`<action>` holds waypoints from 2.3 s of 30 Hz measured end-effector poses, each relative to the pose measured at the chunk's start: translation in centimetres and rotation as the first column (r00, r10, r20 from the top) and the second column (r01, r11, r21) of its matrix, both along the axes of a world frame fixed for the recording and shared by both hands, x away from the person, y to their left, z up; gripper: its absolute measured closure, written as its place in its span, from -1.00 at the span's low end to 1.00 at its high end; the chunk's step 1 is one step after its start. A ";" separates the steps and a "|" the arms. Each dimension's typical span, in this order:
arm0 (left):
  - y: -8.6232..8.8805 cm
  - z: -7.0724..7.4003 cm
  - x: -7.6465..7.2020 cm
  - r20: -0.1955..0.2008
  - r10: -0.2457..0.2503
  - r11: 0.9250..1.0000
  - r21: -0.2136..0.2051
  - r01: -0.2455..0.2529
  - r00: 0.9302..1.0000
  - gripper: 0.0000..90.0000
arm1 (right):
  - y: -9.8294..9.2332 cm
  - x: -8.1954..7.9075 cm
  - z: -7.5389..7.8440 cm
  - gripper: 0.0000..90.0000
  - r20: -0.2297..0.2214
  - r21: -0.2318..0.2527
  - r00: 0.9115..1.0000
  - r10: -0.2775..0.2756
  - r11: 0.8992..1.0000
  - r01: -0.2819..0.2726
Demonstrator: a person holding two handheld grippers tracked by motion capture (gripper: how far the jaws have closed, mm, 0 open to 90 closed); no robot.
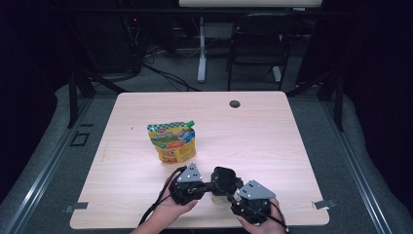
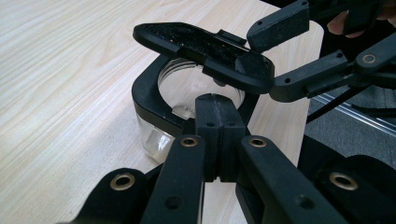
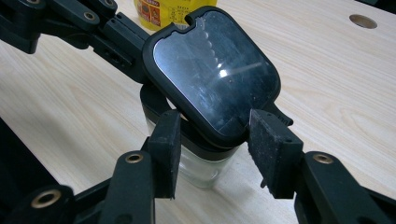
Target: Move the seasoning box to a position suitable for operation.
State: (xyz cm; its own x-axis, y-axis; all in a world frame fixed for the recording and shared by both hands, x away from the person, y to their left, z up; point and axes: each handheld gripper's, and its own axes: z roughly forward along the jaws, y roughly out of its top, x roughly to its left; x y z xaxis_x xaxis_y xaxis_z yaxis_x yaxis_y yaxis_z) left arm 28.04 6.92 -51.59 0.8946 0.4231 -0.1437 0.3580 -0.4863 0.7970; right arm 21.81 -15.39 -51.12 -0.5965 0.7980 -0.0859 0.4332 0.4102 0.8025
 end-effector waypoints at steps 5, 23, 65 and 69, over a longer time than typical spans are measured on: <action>0.0 0.0 0.0 0.010 -0.003 1.000 0.006 0.003 1.000 1.00 | -0.1 0.0 0.1 0.22 0.001 0.009 1.000 -0.001 1.000 0.001; -0.4 0.1 -0.2 0.027 -0.024 1.000 0.020 0.024 0.999 1.00 | -1.2 -0.4 0.5 0.25 0.020 0.050 0.999 -0.036 0.998 0.035; -0.4 0.1 -0.1 0.028 -0.034 0.999 0.023 0.033 0.999 1.00 | -3.3 -0.9 1.1 0.45 0.026 0.112 0.996 -0.080 0.991 0.076; -0.4 0.1 -0.1 0.028 -0.034 0.999 0.022 0.033 0.999 1.00 | -3.5 -0.9 1.2 0.49 0.018 0.117 0.996 -0.085 0.990 0.082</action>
